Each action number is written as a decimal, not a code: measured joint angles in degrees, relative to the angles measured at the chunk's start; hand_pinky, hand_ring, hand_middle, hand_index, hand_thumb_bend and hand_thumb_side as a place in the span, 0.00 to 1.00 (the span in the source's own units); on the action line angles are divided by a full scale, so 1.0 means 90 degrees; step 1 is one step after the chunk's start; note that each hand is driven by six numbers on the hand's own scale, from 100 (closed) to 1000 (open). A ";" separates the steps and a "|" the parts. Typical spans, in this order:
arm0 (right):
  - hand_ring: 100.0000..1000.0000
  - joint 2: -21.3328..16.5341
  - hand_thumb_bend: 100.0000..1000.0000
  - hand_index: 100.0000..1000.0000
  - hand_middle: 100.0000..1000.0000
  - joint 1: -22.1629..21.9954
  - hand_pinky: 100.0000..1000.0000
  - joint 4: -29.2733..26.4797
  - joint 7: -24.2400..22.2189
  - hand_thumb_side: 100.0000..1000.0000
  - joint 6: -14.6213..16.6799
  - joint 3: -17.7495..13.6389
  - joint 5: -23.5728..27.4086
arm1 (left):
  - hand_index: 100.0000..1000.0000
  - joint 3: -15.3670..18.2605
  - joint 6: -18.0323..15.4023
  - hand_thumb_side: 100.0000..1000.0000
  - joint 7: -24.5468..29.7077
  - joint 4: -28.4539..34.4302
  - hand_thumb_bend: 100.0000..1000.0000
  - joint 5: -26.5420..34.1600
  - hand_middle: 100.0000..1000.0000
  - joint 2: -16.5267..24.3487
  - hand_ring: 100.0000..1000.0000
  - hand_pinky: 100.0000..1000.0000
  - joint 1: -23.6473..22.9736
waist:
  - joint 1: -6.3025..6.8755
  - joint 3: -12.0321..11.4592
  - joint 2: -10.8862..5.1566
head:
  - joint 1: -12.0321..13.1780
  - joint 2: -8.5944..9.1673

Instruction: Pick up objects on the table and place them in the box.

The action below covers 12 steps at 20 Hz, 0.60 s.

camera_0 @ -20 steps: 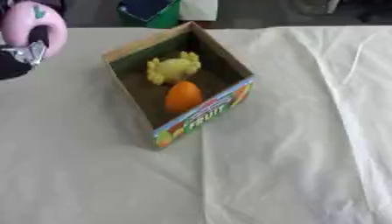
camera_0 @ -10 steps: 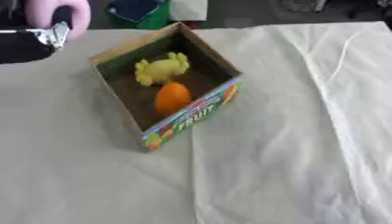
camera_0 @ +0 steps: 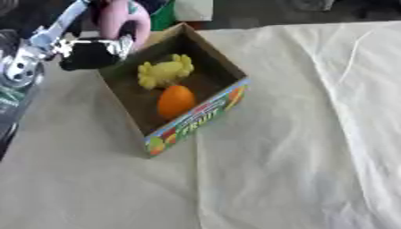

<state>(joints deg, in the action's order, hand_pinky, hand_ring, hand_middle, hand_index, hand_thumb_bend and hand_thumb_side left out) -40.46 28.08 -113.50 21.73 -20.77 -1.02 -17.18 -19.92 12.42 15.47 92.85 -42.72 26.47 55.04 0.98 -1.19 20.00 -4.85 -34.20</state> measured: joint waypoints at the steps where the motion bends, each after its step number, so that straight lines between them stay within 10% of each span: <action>1: 0.69 0.0002 0.00 0.74 0.55 0.0023 0.66 0.0000 -0.0004 0.68 0.0003 0.0000 0.0002 | 0.47 -0.0043 -0.0037 0.27 -0.0027 -0.0122 0.00 -0.0045 0.41 -0.0074 0.46 0.20 0.0016 | 0.0000 0.0016 0.0016 | 0.0020 0.0005; 9: 0.69 0.0057 0.00 0.74 0.55 0.0080 0.66 0.0000 -0.0018 0.69 -0.0001 0.0005 0.0019 | 0.48 -0.0285 -0.0359 0.25 -0.0275 -0.1071 0.00 -0.0220 0.41 -0.0612 0.46 0.21 0.0106 | 0.0000 0.0092 0.0077 | 0.0087 0.0059; 12: 0.69 0.0069 0.00 0.74 0.55 0.0091 0.66 0.0000 -0.0025 0.69 -0.0001 0.0007 0.0020 | 0.66 -0.0377 -0.0504 0.11 -0.0310 -0.1301 0.00 -0.0423 0.51 -0.0699 0.57 0.36 0.0105 | 0.0000 0.0088 0.0079 | 0.0100 0.0061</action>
<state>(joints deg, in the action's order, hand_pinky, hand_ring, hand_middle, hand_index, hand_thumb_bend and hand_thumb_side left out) -39.84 28.90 -113.50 21.50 -20.78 -0.96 -17.00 -23.31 7.88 12.68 81.14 -46.53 20.18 55.98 0.98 -0.40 20.71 -3.95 -33.65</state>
